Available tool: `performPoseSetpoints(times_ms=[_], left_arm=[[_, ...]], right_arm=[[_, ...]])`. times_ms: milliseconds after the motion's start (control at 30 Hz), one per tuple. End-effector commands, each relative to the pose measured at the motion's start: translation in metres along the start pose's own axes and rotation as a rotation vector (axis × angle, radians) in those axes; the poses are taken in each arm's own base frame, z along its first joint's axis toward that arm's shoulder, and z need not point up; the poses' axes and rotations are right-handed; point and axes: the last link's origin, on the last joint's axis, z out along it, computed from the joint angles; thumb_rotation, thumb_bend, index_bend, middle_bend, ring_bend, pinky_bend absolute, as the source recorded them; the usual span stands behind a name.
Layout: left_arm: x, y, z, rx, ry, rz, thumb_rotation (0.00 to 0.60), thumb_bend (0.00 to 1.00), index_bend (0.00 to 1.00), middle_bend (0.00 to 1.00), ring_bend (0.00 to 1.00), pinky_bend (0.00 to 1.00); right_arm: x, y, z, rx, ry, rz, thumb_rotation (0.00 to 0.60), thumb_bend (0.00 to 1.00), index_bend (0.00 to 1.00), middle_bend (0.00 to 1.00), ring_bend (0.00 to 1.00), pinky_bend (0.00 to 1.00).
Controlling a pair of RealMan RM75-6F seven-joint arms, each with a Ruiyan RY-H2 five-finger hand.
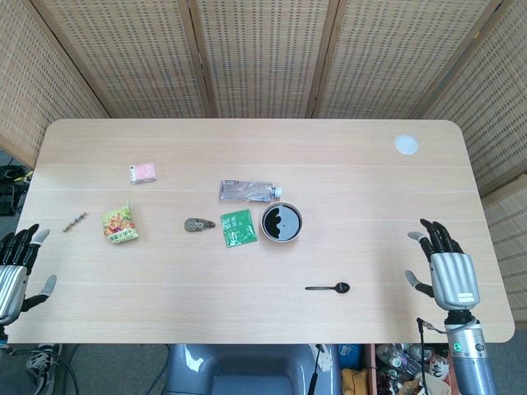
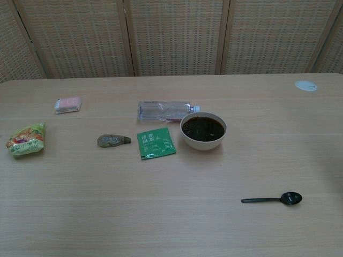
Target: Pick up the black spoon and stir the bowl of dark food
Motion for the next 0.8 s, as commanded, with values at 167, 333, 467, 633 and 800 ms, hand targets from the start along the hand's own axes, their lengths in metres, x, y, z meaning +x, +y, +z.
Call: performPoseSetpoints(times_ms=[167,333,467,633,800], left_arm=[[0.0,0.0,-0.001,0.0,0.0,-0.001,0.6,0.39,0.0,0.0,0.0,0.0],[0.002,-0.001,-0.003,-0.001,0.006,-0.001,0.6,0.39,0.0,0.0,0.0,0.0],[0.003,-0.003,-0.004,0.002,0.008,0.0,0.6,0.39,0.0,0.0,0.0,0.0],[0.005,-0.004,-0.004,0.001,0.013,0.004,0.6,0.39,0.0,0.0,0.0,0.0],[0.006,-0.004,-0.002,-0.005,0.015,0.006,0.6,0.39,0.0,0.0,0.0,0.0]], right_arm=[[0.001,-0.001,-0.002,0.003,-0.003,0.005,0.6,0.35,0.29,0.22,0.14,0.35],[0.002,-0.003,-0.004,0.013,-0.007,0.008,0.6,0.35,0.29,0.22,0.14,0.35],[0.003,-0.007,-0.005,0.031,-0.022,0.032,0.6,0.35,0.29,0.23,0.14,0.35],[0.005,-0.017,-0.004,0.066,-0.058,0.09,0.6,0.35,0.29,0.29,0.2,0.4],[0.003,-0.03,-0.001,0.118,-0.102,0.113,0.6,0.35,0.29,0.38,0.32,0.57]])
